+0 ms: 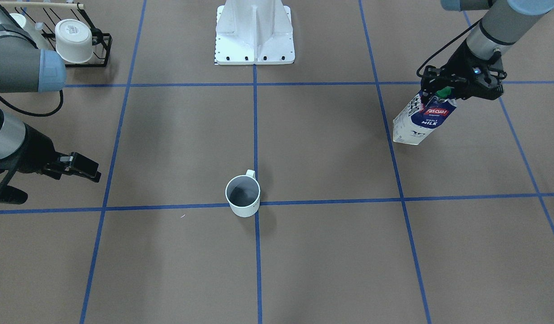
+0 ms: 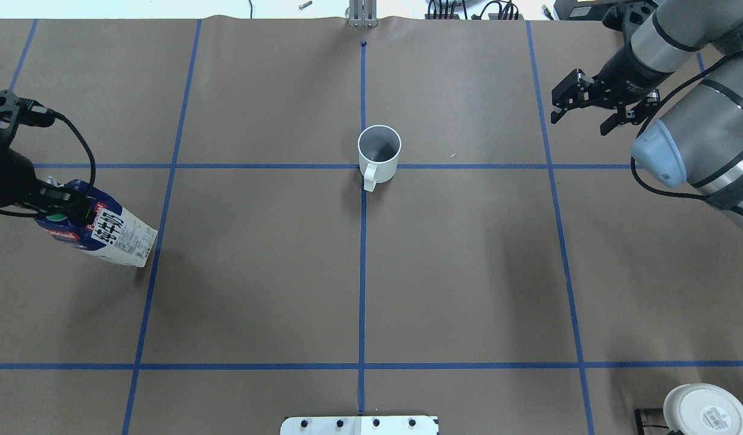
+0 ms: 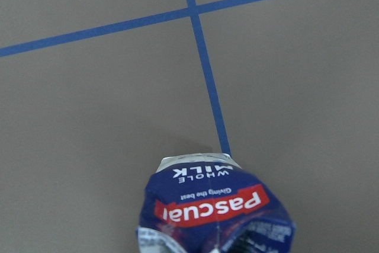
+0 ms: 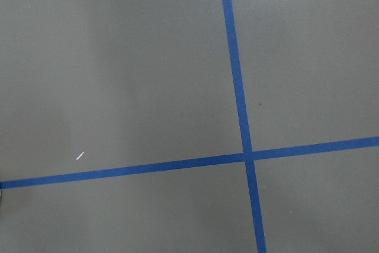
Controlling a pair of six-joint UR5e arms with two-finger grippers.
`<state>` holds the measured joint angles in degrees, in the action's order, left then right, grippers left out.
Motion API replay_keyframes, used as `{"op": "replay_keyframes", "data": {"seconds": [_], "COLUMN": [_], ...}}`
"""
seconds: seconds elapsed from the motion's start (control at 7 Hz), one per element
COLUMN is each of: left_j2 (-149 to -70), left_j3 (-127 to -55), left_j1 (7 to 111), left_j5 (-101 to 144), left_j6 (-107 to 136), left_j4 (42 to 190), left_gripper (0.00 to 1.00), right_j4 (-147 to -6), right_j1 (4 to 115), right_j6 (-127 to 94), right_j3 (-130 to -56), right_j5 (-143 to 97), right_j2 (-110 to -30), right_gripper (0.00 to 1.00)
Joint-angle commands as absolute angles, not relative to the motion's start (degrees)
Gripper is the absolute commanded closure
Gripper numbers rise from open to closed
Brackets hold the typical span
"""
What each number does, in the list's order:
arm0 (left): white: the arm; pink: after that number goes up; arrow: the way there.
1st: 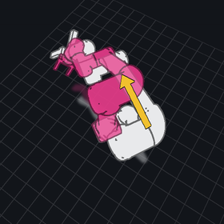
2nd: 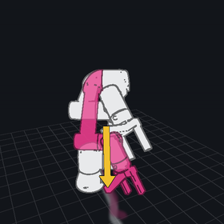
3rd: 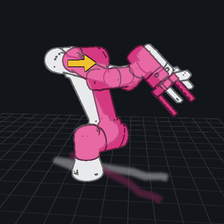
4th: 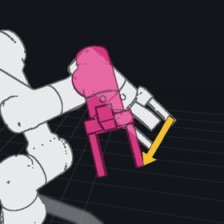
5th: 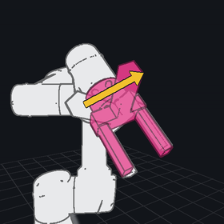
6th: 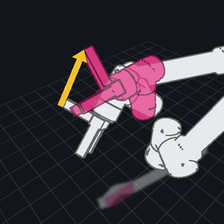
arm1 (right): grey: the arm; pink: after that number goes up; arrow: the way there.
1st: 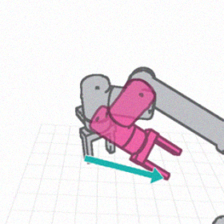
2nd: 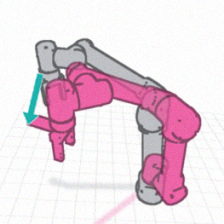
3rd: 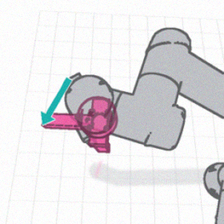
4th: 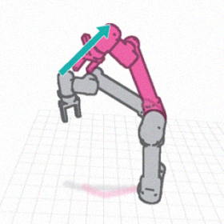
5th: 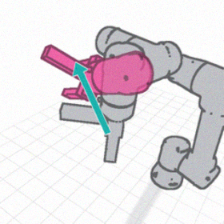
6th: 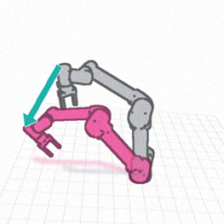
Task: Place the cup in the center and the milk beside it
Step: 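Carry the milk carton with the left gripper to beside the mug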
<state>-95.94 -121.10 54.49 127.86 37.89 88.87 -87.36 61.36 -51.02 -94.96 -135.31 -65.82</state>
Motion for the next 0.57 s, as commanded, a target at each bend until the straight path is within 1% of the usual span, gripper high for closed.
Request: {"op": "replay_keyframes", "data": {"seconds": [0.0,0.14,0.29,0.43], "left_j2": [-114.4,-120.3,-127.2,-131.3], "left_j3": [-119.8,-116.8,-110.0,-105.0], "left_j1": [55.0,54.8,54.5,53.7], "left_j5": [128.0,128.2,128.2,128.2], "left_j6": [38.1,39.4,46.0,48.6], "left_j4": [67.2,64.6,66.0,68.6], "left_gripper": [1.00,1.00,1.00,1.00], "right_j4": [-87.3,-87.3,-87.1,-87.0], "right_j1": [61.3,61.3,61.2,61.3], "right_j6": [-51.0,-51.0,-51.0,-51.0], "right_j3": [-95.1,-95.0,-95.1,-95.3], "right_j5": [-134.9,-134.9,-134.9,-134.9], "right_j2": [-66.0,-66.0,-65.9,-65.9], "right_gripper": [0.00,0.00,0.00,0.00]}}
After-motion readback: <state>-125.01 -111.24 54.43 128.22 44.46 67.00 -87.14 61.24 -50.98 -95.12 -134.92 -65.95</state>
